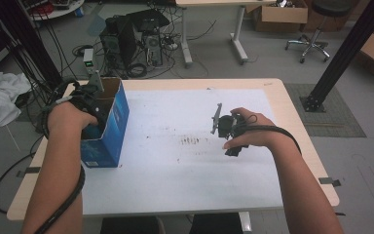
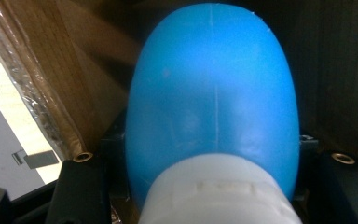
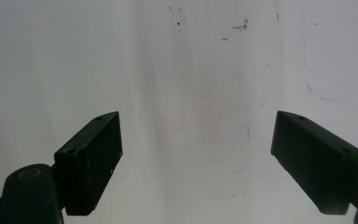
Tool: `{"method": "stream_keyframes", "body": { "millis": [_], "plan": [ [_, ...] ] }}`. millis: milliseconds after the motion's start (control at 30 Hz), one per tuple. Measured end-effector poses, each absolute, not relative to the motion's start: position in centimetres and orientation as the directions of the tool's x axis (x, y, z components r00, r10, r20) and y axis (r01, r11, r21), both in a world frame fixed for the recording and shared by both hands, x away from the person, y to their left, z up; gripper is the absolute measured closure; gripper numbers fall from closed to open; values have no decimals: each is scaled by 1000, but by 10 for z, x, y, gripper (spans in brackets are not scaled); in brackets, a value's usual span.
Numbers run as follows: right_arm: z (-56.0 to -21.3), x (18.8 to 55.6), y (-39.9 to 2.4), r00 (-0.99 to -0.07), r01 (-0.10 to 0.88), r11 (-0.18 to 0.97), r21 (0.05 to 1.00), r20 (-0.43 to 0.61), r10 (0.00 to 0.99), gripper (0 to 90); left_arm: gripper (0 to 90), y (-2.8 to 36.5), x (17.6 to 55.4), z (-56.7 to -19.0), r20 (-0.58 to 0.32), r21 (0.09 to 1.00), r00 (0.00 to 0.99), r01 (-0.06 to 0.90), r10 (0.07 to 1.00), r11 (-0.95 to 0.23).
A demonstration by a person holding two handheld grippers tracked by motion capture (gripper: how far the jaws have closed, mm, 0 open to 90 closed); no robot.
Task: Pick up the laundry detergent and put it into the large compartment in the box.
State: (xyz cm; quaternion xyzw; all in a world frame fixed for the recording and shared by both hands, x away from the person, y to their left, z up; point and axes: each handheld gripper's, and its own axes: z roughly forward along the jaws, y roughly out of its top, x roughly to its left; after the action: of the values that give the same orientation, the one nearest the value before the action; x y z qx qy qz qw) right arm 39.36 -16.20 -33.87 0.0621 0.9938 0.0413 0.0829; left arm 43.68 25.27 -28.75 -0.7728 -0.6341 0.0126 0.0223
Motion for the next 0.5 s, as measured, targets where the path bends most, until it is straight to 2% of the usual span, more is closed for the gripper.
{"method": "stream_keyframes", "body": {
  "millis": [500],
  "plan": [
    [-340,394,-161,-979,115,989,90,-157,128,168,378,248,438,-288,19,-67,217,974,976,-215]
  ]
}}
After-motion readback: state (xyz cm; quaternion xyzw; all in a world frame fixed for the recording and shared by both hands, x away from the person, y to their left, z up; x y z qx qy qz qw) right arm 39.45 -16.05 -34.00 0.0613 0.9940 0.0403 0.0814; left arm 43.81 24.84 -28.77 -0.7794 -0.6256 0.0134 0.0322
